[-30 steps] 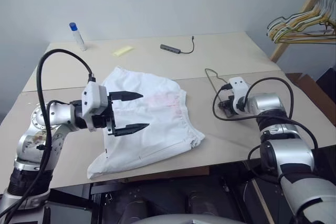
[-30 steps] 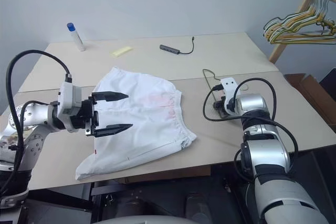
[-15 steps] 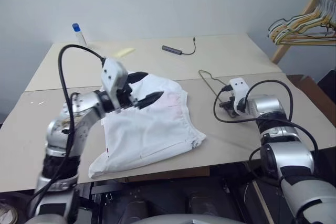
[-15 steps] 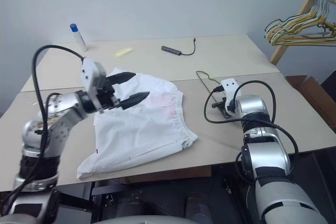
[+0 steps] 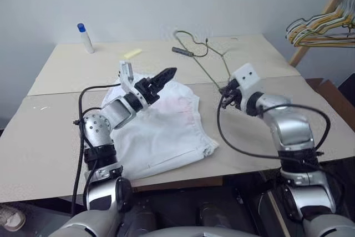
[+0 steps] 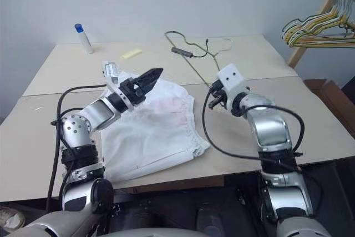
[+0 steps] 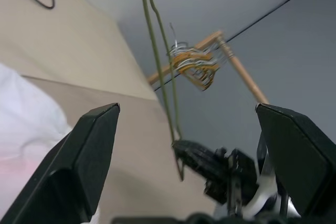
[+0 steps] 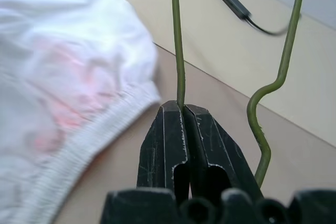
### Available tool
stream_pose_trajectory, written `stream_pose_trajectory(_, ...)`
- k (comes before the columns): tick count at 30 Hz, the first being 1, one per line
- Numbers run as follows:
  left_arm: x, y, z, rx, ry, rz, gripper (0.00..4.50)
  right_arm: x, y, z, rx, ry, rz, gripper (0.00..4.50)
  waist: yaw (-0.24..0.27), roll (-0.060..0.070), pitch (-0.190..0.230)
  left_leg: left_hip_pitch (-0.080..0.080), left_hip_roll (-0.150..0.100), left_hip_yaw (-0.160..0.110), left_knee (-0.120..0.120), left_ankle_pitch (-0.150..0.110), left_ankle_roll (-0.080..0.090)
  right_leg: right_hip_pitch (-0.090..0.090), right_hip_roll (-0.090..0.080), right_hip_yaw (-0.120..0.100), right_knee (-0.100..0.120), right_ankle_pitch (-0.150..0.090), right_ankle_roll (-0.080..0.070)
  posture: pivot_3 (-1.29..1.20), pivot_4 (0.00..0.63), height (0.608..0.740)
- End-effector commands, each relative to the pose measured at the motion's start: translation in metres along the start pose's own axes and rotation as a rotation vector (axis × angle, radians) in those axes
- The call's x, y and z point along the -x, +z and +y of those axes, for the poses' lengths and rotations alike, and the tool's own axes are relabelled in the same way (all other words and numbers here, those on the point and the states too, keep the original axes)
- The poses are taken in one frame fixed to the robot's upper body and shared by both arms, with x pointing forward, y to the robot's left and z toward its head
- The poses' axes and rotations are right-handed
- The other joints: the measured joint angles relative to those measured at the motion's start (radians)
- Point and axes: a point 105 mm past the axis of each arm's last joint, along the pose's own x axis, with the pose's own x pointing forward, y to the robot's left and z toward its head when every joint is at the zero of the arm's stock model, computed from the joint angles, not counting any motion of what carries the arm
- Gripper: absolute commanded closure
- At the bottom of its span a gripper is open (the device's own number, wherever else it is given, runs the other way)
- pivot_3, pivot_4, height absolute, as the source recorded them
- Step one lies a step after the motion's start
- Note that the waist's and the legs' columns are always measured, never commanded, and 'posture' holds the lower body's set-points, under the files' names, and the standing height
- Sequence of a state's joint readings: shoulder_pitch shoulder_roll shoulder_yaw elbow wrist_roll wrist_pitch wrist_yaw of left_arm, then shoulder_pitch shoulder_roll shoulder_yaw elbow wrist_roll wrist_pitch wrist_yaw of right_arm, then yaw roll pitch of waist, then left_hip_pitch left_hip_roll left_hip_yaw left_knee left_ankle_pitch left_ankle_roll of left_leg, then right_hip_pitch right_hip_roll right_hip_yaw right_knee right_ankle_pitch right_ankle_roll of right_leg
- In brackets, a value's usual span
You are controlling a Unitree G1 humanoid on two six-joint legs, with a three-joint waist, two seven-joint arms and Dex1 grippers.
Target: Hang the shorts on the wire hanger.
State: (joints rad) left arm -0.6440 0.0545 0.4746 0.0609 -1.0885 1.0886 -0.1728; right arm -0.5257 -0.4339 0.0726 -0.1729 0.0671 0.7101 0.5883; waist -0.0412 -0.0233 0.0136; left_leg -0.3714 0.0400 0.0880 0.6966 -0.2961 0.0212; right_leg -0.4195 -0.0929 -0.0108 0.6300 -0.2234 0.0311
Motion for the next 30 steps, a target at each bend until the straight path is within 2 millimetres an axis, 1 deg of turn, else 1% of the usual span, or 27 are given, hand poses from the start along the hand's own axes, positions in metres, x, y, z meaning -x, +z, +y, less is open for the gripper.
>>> stream_pose_trajectory(1, -0.004, 0.010, -0.015, 0.001, -0.066, -0.034, 0.00, 0.008, 0.029, 0.009, 0.090, 0.036, -0.130, 4.48, 0.000, 0.000, 0.000, 0.000, 0.000, 0.000, 0.000, 0.000, 0.000, 0.000, 0.000, 0.000, 0.000, 0.000, 0.000, 0.00, 0.000, 0.740)
stream_pose_trajectory(3, -0.005, 0.008, -0.020, -0.037, -0.082, -0.027, 0.00, 0.011, 0.031, 0.019, 0.122, 0.084, -0.148, 4.48, 0.000, 0.000, 0.000, 0.000, -0.001, 0.000, 0.000, 0.000, 0.000, 0.001, 0.000, 0.000, 0.000, 0.000, 0.000, 0.00, 0.000, 0.740)
stream_pose_trajectory(6, -0.009, 0.011, -0.022, -0.049, -0.077, -0.052, 0.00, 0.014, 0.033, 0.028, 0.155, 0.128, -0.171, 4.48, 0.000, 0.000, 0.000, 0.000, -0.001, 0.000, 0.000, 0.000, 0.000, 0.001, 0.000, -0.001, -0.001, 0.000, 0.000, 0.00, 0.000, 0.740)
stream_pose_trajectory(10, -0.012, 0.014, -0.024, -0.076, -0.080, -0.071, 0.00, 0.016, 0.034, 0.036, 0.158, 0.173, -0.184, 4.48, 0.001, 0.000, 0.000, 0.001, -0.001, 0.000, 0.000, 0.000, 0.000, 0.001, 0.000, -0.001, -0.001, 0.000, 0.000, 0.00, 0.000, 0.740)
stream_pose_trajectory(12, -0.014, 0.016, -0.024, -0.059, -0.091, -0.085, 0.00, 0.015, 0.032, 0.037, 0.159, 0.178, -0.179, 4.48, 0.001, 0.000, 0.000, 0.001, -0.001, 0.000, 0.000, 0.000, 0.000, 0.002, 0.000, -0.001, -0.001, 0.000, 0.000, 0.00, 0.000, 0.740)
stream_pose_trajectory(15, -0.017, 0.014, -0.022, -0.072, -0.069, -0.075, 0.56, 0.014, 0.031, 0.038, 0.155, 0.178, -0.174, 4.50, 0.002, 0.000, 0.000, 0.001, -0.001, 0.000, 0.000, 0.000, 0.000, 0.002, 0.000, -0.001, -0.001, 0.000, 0.000, 0.00, 0.000, 0.740)
stream_pose_trajectory(17, -0.018, 0.013, -0.021, -0.072, -0.066, -0.080, 1.17, 0.014, 0.031, 0.039, 0.150, 0.185, -0.174, 4.50, 0.002, 0.000, 0.000, 0.001, -0.001, 0.000, 0.000, 0.000, 0.000, 0.002, 0.000, -0.001, -0.001, 0.000, 0.000, -0.01, 0.000, 0.740)
stream_pose_trajectory(18, -0.019, 0.013, -0.020, -0.069, -0.058, -0.080, 1.55, 0.014, 0.031, 0.039, 0.150, 0.185, -0.173, 4.50, 0.002, 0.000, 0.000, 0.001, -0.001, 0.000, 0.000, 0.000, 0.000, 0.002, 0.000, -0.001, -0.001, 0.000, 0.000, -0.01, 0.000, 0.740)
stream_pose_trajectory(19, -0.019, 0.012, -0.019, -0.066, -0.051, -0.077, 1.78, 0.014, 0.030, 0.039, 0.149, 0.185, -0.172, 4.50, 0.002, 0.000, 0.000, 0.001, -0.001, 0.000, 0.000, 0.000, 0.000, 0.002, 0.000, -0.001, -0.001, 0.000, 0.000, -0.01, 0.000, 0.740)
stream_pose_trajectory(27, -0.022, 0.012, -0.011, -0.053, -0.016, -0.088, 4.48, 0.014, 0.031, 0.040, 0.169, 0.174, -0.177, 4.50, 0.002, 0.000, 0.000, 0.001, -0.001, 0.000, 0.000, 0.000, 0.000, 0.002, 0.000, -0.001, -0.001, 0.000, 0.000, -0.01, 0.000, 0.740)
stream_pose_trajectory(30, -0.021, 0.013, -0.009, -0.066, 0.003, -0.096, 4.48, 0.014, 0.031, 0.043, 0.199, 0.187, -0.186, 4.50, 0.002, 0.000, 0.000, 0.001, -0.001, 0.000, 0.000, 0.000, 0.000, 0.002, 0.000, -0.001, -0.001, 0.000, 0.000, -0.01, 0.000, 0.740)
